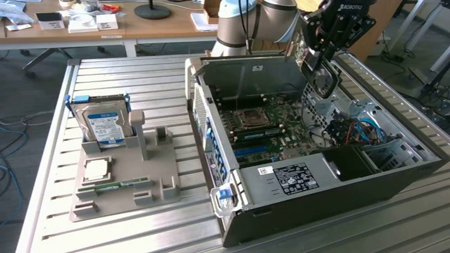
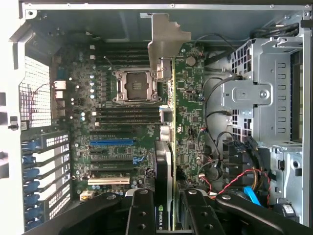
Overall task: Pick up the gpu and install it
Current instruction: 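Pick up the gpu and move the gpu toward the slot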
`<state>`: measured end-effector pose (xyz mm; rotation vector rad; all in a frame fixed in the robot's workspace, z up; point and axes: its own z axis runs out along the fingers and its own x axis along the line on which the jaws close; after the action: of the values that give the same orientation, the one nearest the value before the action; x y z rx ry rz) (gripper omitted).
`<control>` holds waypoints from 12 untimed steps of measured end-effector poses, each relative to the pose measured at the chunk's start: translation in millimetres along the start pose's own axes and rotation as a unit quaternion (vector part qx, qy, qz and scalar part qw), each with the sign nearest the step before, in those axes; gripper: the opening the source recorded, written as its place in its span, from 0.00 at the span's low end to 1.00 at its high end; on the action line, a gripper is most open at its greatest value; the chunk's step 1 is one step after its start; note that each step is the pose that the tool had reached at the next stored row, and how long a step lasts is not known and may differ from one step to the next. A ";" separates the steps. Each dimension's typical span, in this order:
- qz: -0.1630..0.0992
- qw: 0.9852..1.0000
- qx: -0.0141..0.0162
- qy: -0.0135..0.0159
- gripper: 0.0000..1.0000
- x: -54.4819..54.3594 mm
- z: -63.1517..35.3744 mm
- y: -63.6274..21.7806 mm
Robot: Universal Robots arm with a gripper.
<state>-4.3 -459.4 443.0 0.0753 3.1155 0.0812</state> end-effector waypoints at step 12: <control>0.000 1.000 0.000 0.000 0.27 -11.7 0.3 0.6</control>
<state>7.4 -459.4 443.0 0.0756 3.1155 0.0811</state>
